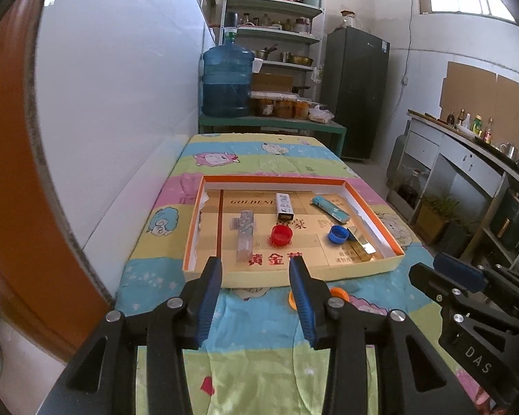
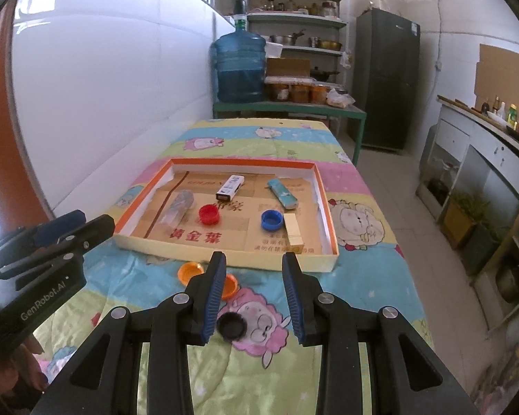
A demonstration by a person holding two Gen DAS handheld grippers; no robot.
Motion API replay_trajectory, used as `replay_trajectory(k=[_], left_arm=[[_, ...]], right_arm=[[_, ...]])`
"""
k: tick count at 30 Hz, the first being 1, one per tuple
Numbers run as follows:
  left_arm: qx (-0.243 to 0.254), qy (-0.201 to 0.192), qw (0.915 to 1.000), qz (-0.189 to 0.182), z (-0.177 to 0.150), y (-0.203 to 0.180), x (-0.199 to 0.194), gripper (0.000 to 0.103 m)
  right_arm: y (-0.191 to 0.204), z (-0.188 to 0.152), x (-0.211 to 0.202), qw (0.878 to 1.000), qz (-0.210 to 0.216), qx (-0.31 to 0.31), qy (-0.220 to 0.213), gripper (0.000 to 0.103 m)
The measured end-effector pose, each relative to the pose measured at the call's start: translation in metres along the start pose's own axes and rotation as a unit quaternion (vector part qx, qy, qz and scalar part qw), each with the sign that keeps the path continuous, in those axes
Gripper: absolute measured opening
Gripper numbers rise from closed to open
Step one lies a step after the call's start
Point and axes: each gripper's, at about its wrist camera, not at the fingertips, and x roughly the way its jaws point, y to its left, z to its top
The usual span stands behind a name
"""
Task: Organize rigid objects
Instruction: 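Withdraw both grippers from the tray toward the white and black caps, then grasp the white cap with the left gripper while the right grasps the black cap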
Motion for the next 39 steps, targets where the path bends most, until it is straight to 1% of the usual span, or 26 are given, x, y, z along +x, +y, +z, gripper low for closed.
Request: replay_trajectory(k=[5,6,7,8,12,14,19,24,30,35,36,37,38,39], left_arm=[[-0.009,0.001,1.0,-0.003,-0.012,0.01,-0.015,0.041],[-0.011,0.003,0.9999,-0.004,-0.015,0.012,-0.017,0.041],[-0.012,0.005,0.9999,-0.005,-0.018,0.013,-0.018,0.041],[-0.015,0.007,0.9998,-0.006,-0.021,0.016,-0.018,0.041],[-0.029,0.022,0.9992,-0.017,-0.037,0.022,-0.017,0.041],[-0.034,0.027,0.9988,-0.024,-0.044,0.025,-0.016,0.041],[-0.044,0.035,0.9977,-0.036,-0.056,0.03,-0.012,0.041],[-0.048,0.04,0.9973,-0.037,-0.058,0.034,-0.007,0.041],[-0.054,0.044,0.9967,-0.043,-0.058,0.037,0.001,0.041],[-0.044,0.05,0.9965,-0.05,-0.056,0.033,0.009,0.041],[-0.042,0.051,0.9965,-0.051,-0.055,0.031,0.009,0.041],[-0.039,0.053,0.9964,-0.053,-0.054,0.029,0.011,0.041],[-0.036,0.056,0.9962,-0.056,-0.053,0.026,0.014,0.041],[-0.033,0.058,0.996,-0.059,-0.052,0.024,0.016,0.041]], right_arm=[[0.007,-0.01,-0.011,1.0,0.006,0.0,0.002,0.035],[0.008,-0.013,-0.012,1.0,0.008,0.0,0.004,0.037],[0.009,-0.017,-0.013,1.0,0.01,0.001,0.006,0.047],[0.01,-0.021,-0.013,1.0,0.011,0.001,0.007,0.052],[0.01,-0.038,-0.006,0.999,0.026,0.011,0.027,0.052],[0.01,-0.047,-0.002,0.999,0.026,0.014,0.037,0.052],[0.013,-0.062,0.013,0.998,0.018,0.005,0.053,0.052],[0.013,-0.068,0.033,0.997,0.018,0.006,0.073,0.052],[0.013,-0.064,0.054,0.996,0.019,0.004,0.087,0.052],[0.015,-0.059,0.07,0.995,0.027,-0.011,0.096,0.051],[0.016,-0.059,0.072,0.995,0.029,-0.013,0.097,0.051],[0.016,-0.058,0.074,0.995,0.032,-0.014,0.098,0.046],[0.016,-0.058,0.076,0.994,0.034,-0.015,0.101,0.037],[0.015,-0.058,0.079,0.994,0.037,-0.014,0.106,0.034]])
